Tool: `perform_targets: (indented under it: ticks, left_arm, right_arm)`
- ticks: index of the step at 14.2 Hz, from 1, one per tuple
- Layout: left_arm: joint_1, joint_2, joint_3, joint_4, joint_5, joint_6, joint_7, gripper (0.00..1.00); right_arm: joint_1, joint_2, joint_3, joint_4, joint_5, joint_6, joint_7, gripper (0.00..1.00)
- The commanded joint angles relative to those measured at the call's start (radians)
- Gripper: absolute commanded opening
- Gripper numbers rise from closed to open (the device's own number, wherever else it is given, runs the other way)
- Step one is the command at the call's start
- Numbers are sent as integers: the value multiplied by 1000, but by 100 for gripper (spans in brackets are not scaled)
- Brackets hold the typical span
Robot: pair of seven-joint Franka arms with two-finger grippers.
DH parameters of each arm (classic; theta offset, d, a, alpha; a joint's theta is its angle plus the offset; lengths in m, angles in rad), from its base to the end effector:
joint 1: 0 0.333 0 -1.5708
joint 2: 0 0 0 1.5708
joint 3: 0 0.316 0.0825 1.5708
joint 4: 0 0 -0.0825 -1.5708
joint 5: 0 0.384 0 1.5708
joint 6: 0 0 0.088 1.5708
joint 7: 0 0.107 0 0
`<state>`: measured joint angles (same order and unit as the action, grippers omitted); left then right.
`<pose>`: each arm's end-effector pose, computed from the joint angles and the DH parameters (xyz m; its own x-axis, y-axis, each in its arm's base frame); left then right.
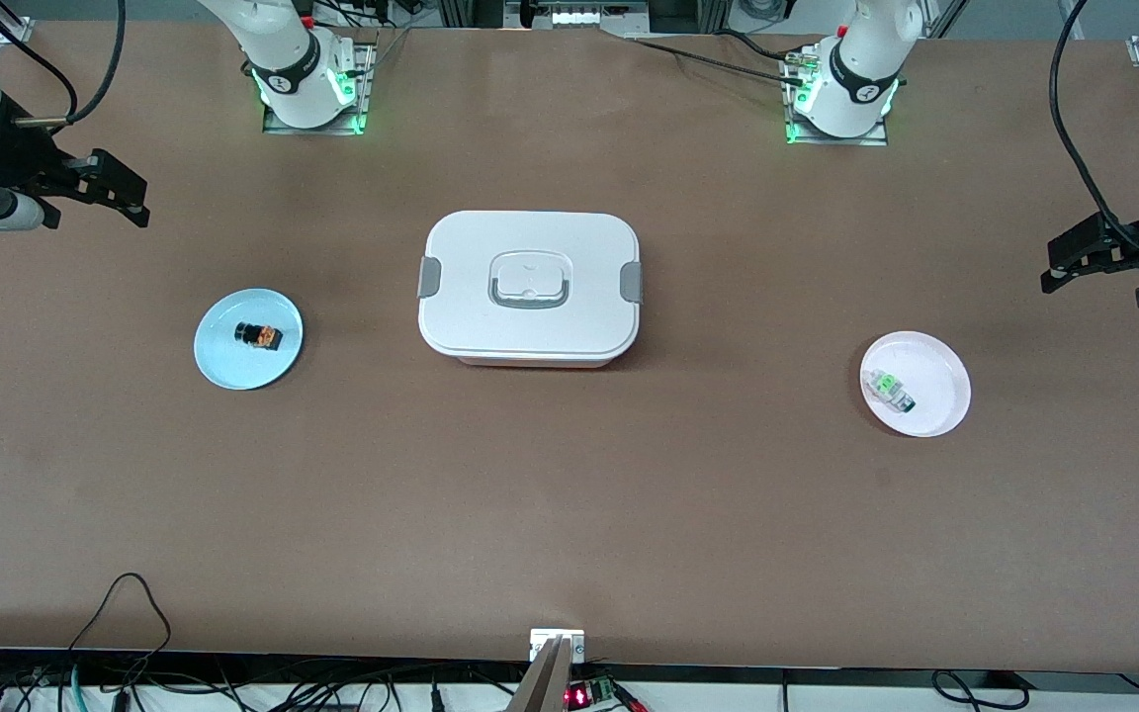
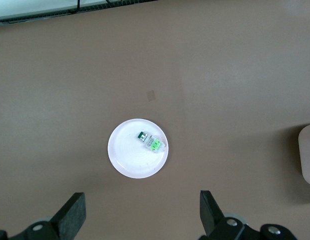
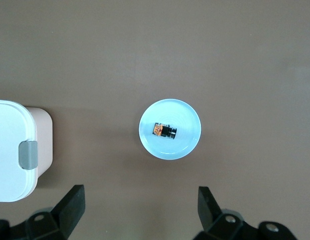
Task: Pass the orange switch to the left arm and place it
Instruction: 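Move the right gripper down toward the orange switch on the blue dish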
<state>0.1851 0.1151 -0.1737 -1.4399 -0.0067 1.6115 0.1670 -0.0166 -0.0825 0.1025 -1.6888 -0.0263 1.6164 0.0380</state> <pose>0.5942 0.0126 0.6251 0.9864 -0.1524 0.0618 -0.1537 -0.9880 0.0165 0.5301 0.0452 0.6173 0.9987 0.0488 0.0110 0.0484 -0.9982 0.0343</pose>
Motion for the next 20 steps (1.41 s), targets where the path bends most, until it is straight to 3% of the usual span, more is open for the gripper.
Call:
perform_targets:
  ticks: [1, 5, 10, 14, 20]
  left_arm:
    - [8, 3, -1, 13, -19, -15, 2, 100]
    - [17, 3, -1, 13, -19, -15, 2, 100]
    - [37, 11, -1, 12, -47, -15, 2, 100]
    - [34, 11, -1, 13, -44, -15, 8, 100]
    - [24, 11, -13, 13, -16, -15, 5, 100]
  right_arm:
    - [-3, 1, 9, 25, -4, -33, 17, 100]
    - [-8, 44, 11, 121, -9, -78, 11, 100]
    - [-20, 153, 6, 115, -26, -136, 6, 100]
    - [-58, 265, 0, 3, -27, -89, 39, 100]
    - [-72, 285, -46, -369, -32, 365, 34, 100]
